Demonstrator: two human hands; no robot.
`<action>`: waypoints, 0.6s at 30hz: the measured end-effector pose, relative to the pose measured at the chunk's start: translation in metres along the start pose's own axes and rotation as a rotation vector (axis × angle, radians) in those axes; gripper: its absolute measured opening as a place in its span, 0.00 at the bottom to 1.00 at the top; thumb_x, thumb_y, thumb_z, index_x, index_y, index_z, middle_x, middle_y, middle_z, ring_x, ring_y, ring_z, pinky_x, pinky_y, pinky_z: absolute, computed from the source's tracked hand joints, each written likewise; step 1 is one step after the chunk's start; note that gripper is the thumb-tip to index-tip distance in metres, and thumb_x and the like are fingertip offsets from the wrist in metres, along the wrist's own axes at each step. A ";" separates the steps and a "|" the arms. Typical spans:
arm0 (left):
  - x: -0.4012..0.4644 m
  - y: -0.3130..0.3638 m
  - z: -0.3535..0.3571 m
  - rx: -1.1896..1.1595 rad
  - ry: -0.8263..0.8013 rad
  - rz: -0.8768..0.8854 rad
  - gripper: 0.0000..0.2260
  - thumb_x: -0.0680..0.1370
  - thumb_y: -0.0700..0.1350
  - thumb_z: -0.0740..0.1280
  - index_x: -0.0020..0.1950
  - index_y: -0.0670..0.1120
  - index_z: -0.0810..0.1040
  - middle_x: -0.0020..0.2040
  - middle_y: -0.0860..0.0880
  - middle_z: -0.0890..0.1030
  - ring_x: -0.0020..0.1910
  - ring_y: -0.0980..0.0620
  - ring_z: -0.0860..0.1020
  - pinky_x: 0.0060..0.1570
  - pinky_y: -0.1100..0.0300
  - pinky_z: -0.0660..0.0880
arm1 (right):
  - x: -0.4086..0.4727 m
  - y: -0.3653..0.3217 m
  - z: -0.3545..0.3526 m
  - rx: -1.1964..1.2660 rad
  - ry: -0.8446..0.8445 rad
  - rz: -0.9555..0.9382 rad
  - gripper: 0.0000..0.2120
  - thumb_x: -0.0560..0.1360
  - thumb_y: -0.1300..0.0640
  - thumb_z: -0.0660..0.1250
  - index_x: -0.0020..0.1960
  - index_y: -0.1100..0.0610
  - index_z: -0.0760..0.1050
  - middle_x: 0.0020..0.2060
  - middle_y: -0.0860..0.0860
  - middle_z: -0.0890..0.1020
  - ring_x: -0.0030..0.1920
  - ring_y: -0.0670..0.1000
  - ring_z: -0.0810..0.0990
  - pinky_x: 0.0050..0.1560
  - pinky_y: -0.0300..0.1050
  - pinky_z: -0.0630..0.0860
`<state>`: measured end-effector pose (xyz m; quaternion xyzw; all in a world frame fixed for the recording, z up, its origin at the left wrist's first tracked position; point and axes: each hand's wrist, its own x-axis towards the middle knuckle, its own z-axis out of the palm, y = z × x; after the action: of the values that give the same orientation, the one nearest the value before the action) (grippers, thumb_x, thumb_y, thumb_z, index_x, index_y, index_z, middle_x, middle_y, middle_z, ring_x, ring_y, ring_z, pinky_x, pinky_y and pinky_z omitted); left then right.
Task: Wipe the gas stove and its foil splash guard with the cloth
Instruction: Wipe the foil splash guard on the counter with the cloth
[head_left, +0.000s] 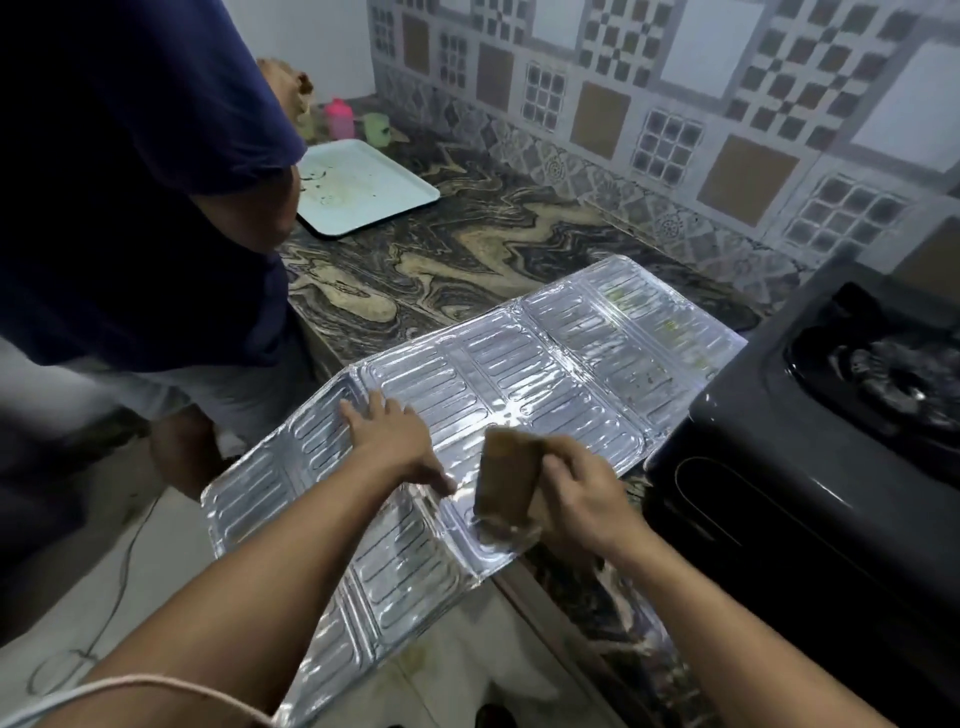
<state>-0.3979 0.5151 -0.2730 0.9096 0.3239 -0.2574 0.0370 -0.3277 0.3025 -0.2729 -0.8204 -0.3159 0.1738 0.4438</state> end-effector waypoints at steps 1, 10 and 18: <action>-0.004 0.002 -0.004 0.026 -0.019 -0.006 0.51 0.62 0.73 0.68 0.76 0.45 0.62 0.79 0.37 0.50 0.77 0.34 0.41 0.69 0.28 0.41 | 0.012 -0.001 -0.004 -0.004 0.098 0.036 0.11 0.79 0.59 0.59 0.58 0.52 0.76 0.50 0.50 0.81 0.52 0.51 0.77 0.52 0.43 0.71; 0.012 0.037 0.000 -0.094 0.120 0.178 0.57 0.66 0.77 0.59 0.79 0.43 0.38 0.79 0.42 0.37 0.78 0.42 0.37 0.72 0.33 0.37 | 0.056 -0.015 0.000 -0.060 0.385 0.143 0.14 0.82 0.56 0.53 0.66 0.55 0.69 0.45 0.51 0.76 0.42 0.52 0.74 0.40 0.48 0.70; 0.020 0.019 -0.026 -0.034 0.037 0.102 0.51 0.60 0.75 0.69 0.73 0.45 0.66 0.79 0.39 0.54 0.77 0.35 0.48 0.69 0.27 0.45 | 0.105 -0.010 -0.013 -0.038 0.477 0.139 0.15 0.82 0.52 0.52 0.65 0.52 0.68 0.54 0.57 0.79 0.53 0.60 0.78 0.50 0.54 0.76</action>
<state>-0.3618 0.5174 -0.2625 0.9289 0.2819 -0.2328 0.0595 -0.2463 0.3689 -0.2576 -0.8661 -0.1485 -0.0005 0.4773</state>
